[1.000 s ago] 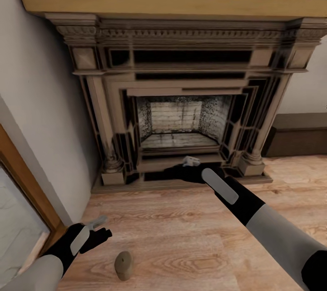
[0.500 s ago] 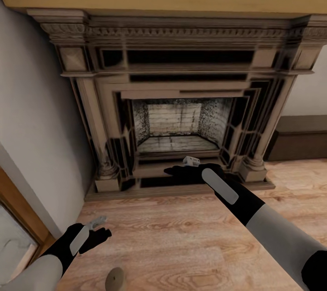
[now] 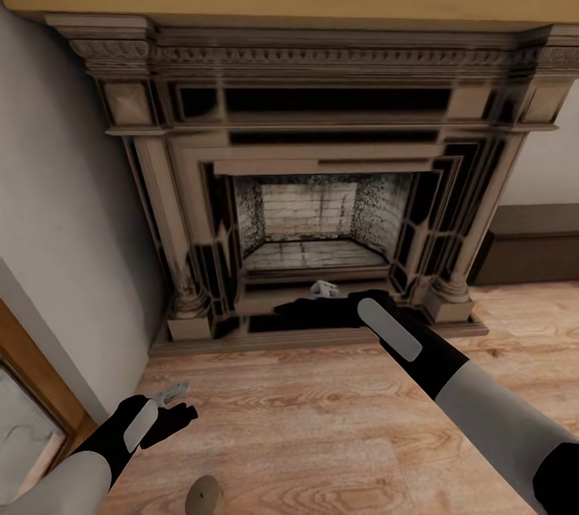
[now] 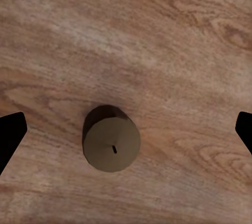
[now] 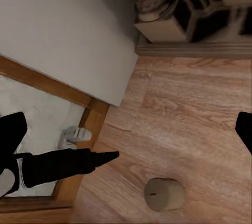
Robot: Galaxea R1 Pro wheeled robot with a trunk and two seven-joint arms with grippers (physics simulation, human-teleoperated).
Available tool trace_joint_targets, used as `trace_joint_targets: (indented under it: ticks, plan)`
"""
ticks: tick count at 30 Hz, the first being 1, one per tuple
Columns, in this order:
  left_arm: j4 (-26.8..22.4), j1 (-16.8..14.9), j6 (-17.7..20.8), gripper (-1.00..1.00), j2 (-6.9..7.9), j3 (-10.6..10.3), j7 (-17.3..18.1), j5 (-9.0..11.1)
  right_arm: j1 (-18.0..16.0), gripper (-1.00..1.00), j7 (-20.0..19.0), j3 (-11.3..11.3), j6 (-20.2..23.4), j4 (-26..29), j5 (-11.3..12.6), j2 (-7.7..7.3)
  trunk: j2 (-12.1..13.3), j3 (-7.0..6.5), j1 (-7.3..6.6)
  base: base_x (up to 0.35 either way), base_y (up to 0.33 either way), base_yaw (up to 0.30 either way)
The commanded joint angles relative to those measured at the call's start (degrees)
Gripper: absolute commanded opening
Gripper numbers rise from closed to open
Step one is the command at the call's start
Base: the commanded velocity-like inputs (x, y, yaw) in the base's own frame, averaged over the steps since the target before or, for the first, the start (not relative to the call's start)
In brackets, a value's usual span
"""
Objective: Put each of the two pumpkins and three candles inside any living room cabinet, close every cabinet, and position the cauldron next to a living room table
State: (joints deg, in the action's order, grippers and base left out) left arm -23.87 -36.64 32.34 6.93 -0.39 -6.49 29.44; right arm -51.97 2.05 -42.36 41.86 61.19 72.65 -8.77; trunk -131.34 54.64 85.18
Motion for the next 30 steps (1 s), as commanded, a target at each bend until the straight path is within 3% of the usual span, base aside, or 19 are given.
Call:
trace_joint_targets:
  ticks: [1,8,30]
  plan:
    - [-0.1,0.0,0.3,1.00,0.01,0.0,-0.5,0.6,-0.1,1.00,-0.9,-0.1,0.3,0.0,0.3,-0.07,-0.4,0.24,0.21,0.000,0.000,0.000]
    - [-0.1,0.0,0.2,1.00,-0.06,0.0,-0.4,0.6,-0.1,1.00,-2.9,-0.2,0.4,0.1,0.3,-0.11,-3.2,1.50,1.75,0.000,0.000,0.000]
    - [0.2,0.0,-0.6,1.00,-0.07,0.0,-0.5,0.5,-0.1,1.00,-3.3,-0.2,0.1,0.2,0.2,-0.08,-11.9,5.46,6.50,0.000,0.000,0.000]
